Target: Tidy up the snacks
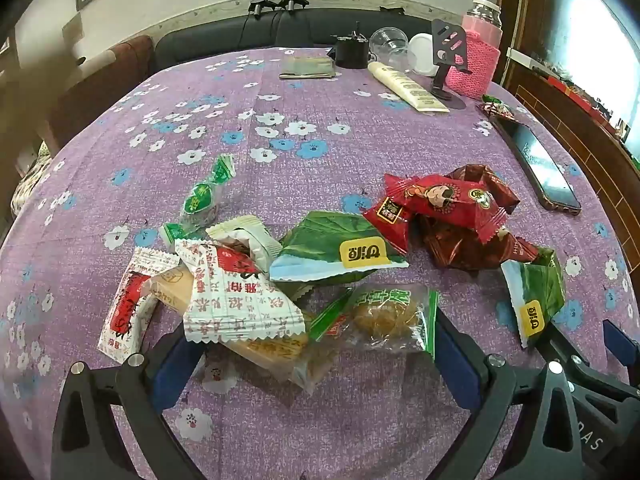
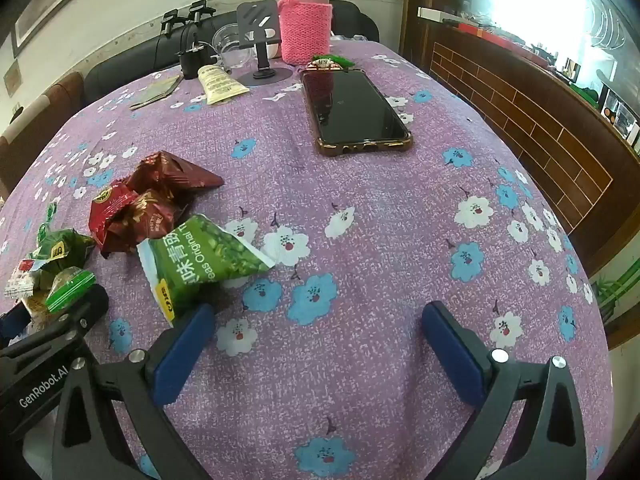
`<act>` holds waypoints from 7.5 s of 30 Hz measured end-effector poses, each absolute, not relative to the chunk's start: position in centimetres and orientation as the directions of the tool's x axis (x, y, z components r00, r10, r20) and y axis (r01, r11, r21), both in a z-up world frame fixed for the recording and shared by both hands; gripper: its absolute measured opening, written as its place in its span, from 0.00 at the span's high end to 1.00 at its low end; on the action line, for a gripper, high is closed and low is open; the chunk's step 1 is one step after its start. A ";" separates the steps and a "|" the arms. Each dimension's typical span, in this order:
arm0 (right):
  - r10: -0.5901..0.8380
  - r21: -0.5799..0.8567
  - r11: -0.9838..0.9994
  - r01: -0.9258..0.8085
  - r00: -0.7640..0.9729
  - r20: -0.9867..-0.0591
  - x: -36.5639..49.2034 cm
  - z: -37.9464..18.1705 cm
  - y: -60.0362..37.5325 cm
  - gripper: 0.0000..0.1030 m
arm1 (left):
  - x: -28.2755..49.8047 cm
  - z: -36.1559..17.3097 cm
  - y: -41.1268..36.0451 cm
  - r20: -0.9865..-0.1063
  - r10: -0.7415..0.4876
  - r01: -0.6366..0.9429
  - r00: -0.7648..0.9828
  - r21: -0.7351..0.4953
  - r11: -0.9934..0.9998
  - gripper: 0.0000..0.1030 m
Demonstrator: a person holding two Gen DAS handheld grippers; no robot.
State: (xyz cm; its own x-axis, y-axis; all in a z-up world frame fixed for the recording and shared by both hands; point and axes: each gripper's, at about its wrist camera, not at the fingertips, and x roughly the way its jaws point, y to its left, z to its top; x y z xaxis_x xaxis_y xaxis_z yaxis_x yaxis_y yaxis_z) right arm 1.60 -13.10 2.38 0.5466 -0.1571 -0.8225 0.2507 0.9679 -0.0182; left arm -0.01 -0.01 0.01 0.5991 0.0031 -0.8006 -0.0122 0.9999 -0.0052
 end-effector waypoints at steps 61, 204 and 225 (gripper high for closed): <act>-0.155 -0.016 0.968 0.251 0.546 -0.824 1.6 2.4 -13.1 0.00 | -0.1 0.0 0.0 -0.803 -0.002 -0.012 0.596 -0.011 1.000 0.00; 0.299 0.175 0.947 -0.271 0.530 -0.793 3.1 3.9 -2.5 0.69 | 0.7 3.5 9.4 -0.794 -0.288 0.255 0.535 -0.173 0.951 0.83; 0.490 0.418 0.871 -0.258 0.494 -0.718 0.1 6.5 -1.6 0.78 | -11.9 9.5 25.8 -0.613 -0.265 0.055 0.744 -0.340 0.939 0.83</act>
